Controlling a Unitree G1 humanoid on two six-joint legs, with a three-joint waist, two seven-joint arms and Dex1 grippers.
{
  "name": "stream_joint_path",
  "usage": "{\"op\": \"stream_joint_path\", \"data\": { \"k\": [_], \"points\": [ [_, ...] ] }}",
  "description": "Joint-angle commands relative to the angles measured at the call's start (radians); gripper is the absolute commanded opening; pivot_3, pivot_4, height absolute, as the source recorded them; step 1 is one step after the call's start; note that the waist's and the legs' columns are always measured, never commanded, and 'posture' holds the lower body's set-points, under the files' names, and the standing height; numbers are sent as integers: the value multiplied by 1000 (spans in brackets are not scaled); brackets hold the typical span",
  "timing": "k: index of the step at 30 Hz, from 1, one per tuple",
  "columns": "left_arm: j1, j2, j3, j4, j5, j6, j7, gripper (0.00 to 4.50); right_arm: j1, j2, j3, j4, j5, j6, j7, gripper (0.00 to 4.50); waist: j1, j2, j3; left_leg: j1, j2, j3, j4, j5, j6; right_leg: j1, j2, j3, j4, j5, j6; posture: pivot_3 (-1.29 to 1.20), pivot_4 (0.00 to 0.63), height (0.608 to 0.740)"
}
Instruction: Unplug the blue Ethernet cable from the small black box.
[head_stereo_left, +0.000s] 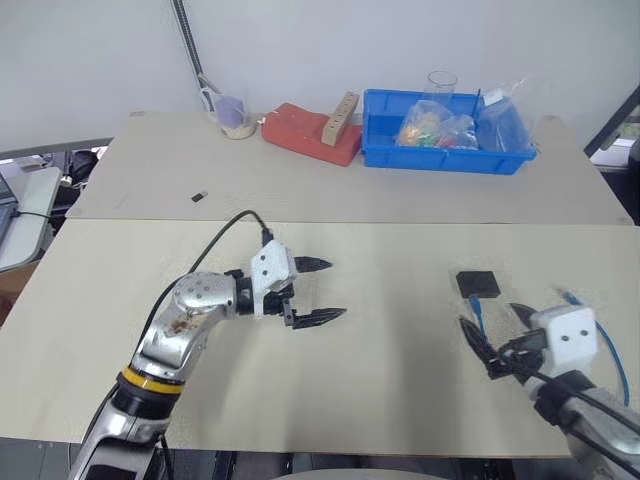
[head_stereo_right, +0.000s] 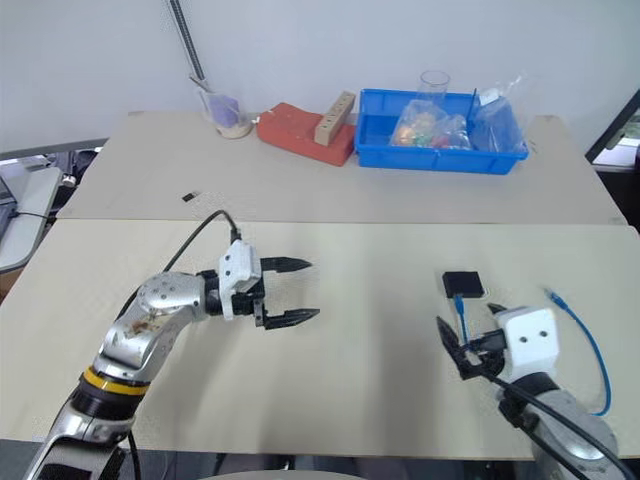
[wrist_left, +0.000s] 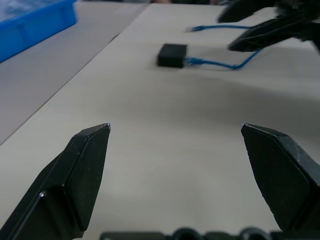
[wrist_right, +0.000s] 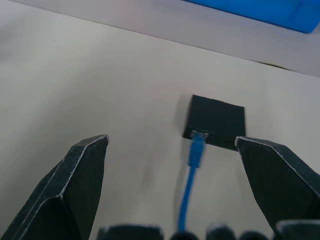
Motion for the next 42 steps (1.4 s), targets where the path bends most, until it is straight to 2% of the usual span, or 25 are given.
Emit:
{"op": "stream_joint_path", "data": {
  "k": [1, 4, 9, 15, 16, 21, 26, 27, 29, 31, 33, 35, 37, 39, 42],
  "points": [
    [-77, -29, -22, 9, -22, -26, -51, 4443, -70, -7, -24, 88, 56, 45, 10, 4500, 0, 0, 0, 0, -1, 0, 0, 0, 0, 0, 0, 0, 0, 0, 0, 0, 150, 740],
    [-95, -33, -25, -2, -24, -17, -63, 4443, -133, -10, 9, 201, 64, 34, 40, 4500, -1, 0, 0, -1, -2, 0, 0, 0, 1, 0, 0, 2, -1, 0, 0, 0, 150, 740],
    [-75, -2, -7, -29, -25, -12, -69, 4443, -212, -36, 65, 360, -9, 19, 32, 4500, 2, 1, 0, -1, -2, 0, 0, 0, 1, 0, -1, 3, 0, 0, 0, 0, 150, 740],
    [-23, 31, 15, -66, -18, -3, -33, 4443, -262, -38, 139, 388, -65, 14, 14, 4500, 0, 1, 0, -1, -2, 0, 1, 0, 1, 0, -1, 4, 0, 0, 0, 0, 150, 740],
    [-16, 34, 16, -71, -17, -4, -28, 4500, -270, -36, 147, 390, -69, 13, 11, 3965, -1, 1, 0, 0, -2, 0, 1, 0, 1, 0, -1, 4, 0, 0, 0, 0, 150, 740],
    [-3, 38, 24, -91, -22, 2, -6, 4500, -309, -27, 154, 389, -75, 45, -15, 2262, 1, 1, 0, 0, -2, 0, 1, 0, 1, 0, -1, 4, 0, 0, 0, 0, 150, 740],
    [16, 41, 32, -108, -13, -7, 25, 4500, -341, -67, 144, 353, -58, 83, 9, 497, 2, 1, 0, 0, -2, 0, 1, 0, 1, 0, -1, 4, 0, 0, 0, 0, 150, 740],
    [19, 42, 34, -110, -13, -7, 30, 4500, -351, -82, 153, 342, -59, 80, 25, 183, 2, 1, 0, 0, -2, 0, 1, 0, 1, 0, -1, 4, 0, 0, 0, 0, 150, 740],
    [15, 38, 52, -113, -25, 8, 55, 4500, -416, -147, 195, 320, -60, 62, 96, 78, 0, 1, 0, -1, -2, 0, 1, 0, 1, 0, -1, 5, 0, 0, 0, 0, 150, 740],
    [2, 31, 82, -109, -49, 40, 85, 4500, -495, -237, 262, 320, -107, -14, 184, 78, -6, 2, 0, 0, -3, 1, 1, 0, 1, -1, -1, 6, 1, 0, 0, 0, 150, 740],
    [-40, 11, 157, -93, -143, 140, 134, 4500, -614, -341, 364, 373, -185, -210, 334, 78, -7, 2, 1, 1, -3, 1, 1, 0, 1, -1, -1, 7, 1, 0, 0, 0, 150, 740],
    [-69, 1, 207, -84, -211, 215, 160, 4500, -695, -394, 429, 438, -242, -369, 418, 78, -2, 1, 1, 0, -3, 0, 1, 0, 1, -1, 0, 5, 1, 0, 1, 0, 150, 740],
    [-104, -1, 271, -65, -323, 334, 183, 4500, -806, -407, 490, 548, -303, -581, 483, 78, 1, 0, 1, 0, -2, -2, 1, 0, 2, -1, 0, 1, 0, 0, 1, 0, 150, 740],
    [-144, 4, 331, -25, -429, 455, 199, 4500, -953, -397, 561, 709, -387, -883, 531, 78, 2, 0, 2, -1, -2, -2, 2, 0, 2, -1, -1, 0, 1, -1, 1, 0, 150, 740],
    [-187, 22, 362, 20, -481, 534, 204, 4500, -1101, -361, 621, 917, -462, -1222, 531, 78, 2, 0, 2, -1, -3, -2, 3, 0, 2, -1, -3, 0, 2, -1, 1, 0, 150, 740]
  ]
}}
